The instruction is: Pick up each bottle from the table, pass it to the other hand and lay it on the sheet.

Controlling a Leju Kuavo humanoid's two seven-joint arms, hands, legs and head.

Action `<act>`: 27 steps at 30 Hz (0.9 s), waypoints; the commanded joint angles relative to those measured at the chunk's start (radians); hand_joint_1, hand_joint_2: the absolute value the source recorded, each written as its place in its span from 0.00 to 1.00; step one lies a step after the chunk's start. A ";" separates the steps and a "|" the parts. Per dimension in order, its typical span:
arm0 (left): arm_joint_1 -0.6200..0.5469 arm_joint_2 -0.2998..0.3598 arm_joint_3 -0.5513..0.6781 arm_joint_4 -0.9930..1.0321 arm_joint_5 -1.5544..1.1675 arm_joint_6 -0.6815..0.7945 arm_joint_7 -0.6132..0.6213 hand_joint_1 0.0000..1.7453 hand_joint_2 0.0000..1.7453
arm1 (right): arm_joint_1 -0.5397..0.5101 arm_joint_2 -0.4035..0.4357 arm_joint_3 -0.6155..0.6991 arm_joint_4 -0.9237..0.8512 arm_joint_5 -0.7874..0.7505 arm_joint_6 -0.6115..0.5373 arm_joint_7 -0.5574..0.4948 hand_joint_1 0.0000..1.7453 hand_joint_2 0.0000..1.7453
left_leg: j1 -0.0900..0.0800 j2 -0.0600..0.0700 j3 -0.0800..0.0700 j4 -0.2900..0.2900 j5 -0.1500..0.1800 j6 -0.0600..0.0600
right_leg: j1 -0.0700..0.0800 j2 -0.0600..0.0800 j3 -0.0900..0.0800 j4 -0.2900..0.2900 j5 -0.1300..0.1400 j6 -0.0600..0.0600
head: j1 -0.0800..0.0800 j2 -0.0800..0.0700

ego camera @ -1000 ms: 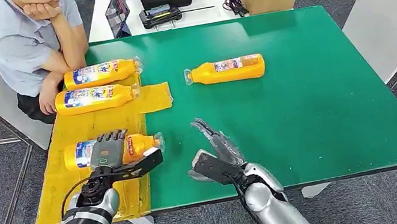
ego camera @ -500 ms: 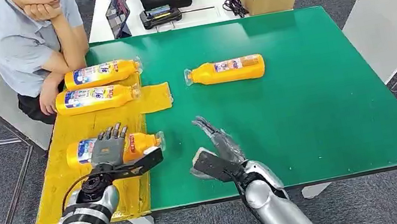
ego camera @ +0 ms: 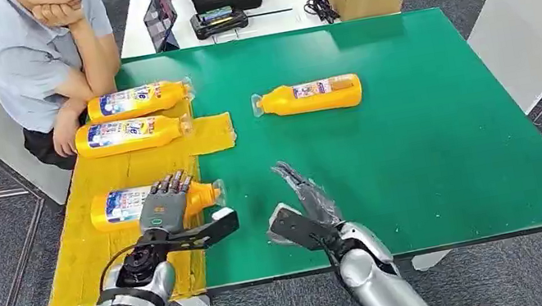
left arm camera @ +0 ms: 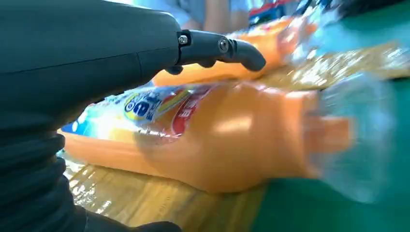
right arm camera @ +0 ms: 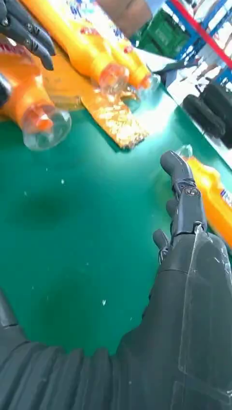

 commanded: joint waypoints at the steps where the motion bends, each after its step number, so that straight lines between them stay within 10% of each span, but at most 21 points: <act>1: 0.113 0.013 -0.122 -0.268 0.000 0.003 0.006 0.00 1.00 | 0.011 -0.016 -0.032 -0.015 0.012 -0.008 0.011 0.00 1.00 | 0.001 0.000 0.000 0.000 -0.001 -0.002 | 0.001 -0.001 0.000 0.000 -0.001 -0.002 | 0.000 0.000; 15: 0.344 -0.067 -0.087 -0.680 0.282 0.130 -0.165 0.00 1.00 | 0.157 0.024 -0.144 -0.261 -0.191 0.074 -0.001 0.00 1.00 | 0.001 0.000 -0.001 0.000 -0.001 -0.001 | 0.001 0.000 -0.001 0.000 -0.001 -0.001 | 0.000 0.000; 16: 0.374 -0.065 -0.090 -0.722 0.359 0.119 -0.215 0.00 1.00 | 0.189 0.020 -0.158 -0.314 -0.244 0.118 0.007 0.00 0.00 | 0.001 0.000 0.000 0.001 -0.003 -0.002 | 0.001 -0.001 0.001 0.000 -0.003 -0.002 | 0.000 0.000; 21: 0.457 -0.108 -0.046 -0.736 0.676 0.103 -0.346 0.00 1.00 | 0.284 0.034 -0.236 -0.430 -0.312 0.137 0.096 0.00 0.00 | 0.001 -0.001 -0.002 0.000 -0.002 -0.002 | 0.001 -0.002 -0.002 -0.001 -0.002 -0.002 | 0.000 0.000; 27: 0.499 -0.125 -0.080 -0.742 0.858 -0.005 -0.381 0.00 1.00 | 0.309 -0.040 -0.208 -0.533 0.008 0.008 0.085 0.00 0.00 | 0.001 -0.001 -0.003 0.000 -0.003 -0.002 | 0.001 -0.001 -0.003 0.000 -0.002 -0.002 | 0.000 0.000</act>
